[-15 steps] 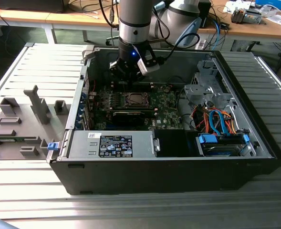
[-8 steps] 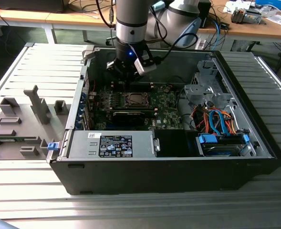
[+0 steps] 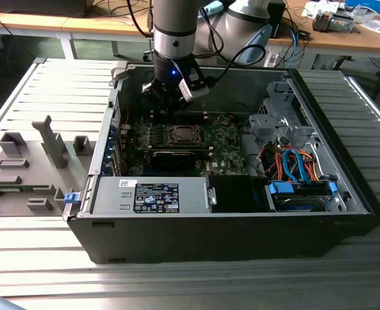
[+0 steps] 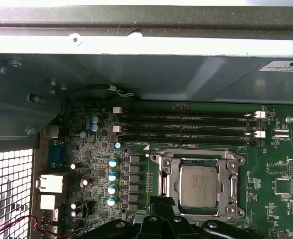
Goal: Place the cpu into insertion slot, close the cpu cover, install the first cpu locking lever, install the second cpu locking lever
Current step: 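Install the first cpu locking lever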
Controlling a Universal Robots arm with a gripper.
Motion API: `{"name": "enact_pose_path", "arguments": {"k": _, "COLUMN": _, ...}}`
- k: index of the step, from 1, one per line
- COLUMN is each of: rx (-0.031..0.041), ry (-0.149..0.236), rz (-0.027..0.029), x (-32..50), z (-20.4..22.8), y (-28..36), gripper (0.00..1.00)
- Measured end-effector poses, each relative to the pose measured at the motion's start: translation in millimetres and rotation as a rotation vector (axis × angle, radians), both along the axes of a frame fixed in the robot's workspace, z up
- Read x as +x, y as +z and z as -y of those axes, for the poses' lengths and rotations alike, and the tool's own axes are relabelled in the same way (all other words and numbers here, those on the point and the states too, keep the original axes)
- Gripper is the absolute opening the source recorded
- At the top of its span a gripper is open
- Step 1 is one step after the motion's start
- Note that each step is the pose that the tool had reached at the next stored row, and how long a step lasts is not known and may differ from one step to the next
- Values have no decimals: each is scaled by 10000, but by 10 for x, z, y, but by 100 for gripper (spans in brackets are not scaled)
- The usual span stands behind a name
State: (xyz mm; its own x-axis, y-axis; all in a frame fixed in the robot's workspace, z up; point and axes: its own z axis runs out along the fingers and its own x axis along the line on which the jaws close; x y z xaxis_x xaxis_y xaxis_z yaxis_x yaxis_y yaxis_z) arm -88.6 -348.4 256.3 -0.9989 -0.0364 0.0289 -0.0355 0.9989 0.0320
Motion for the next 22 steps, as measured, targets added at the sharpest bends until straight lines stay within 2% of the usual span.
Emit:
{"name": "enact_pose_path", "arguments": {"k": 10, "rx": 0, "ry": 0, "rz": 2, "x": -87, "z": 0, "y": 0, "gripper": 11}}
{"name": "enact_pose_path", "arguments": {"k": 22, "rx": 0, "ry": 0, "rz": 2, "x": -117, "z": 0, "y": 0, "gripper": 11}}
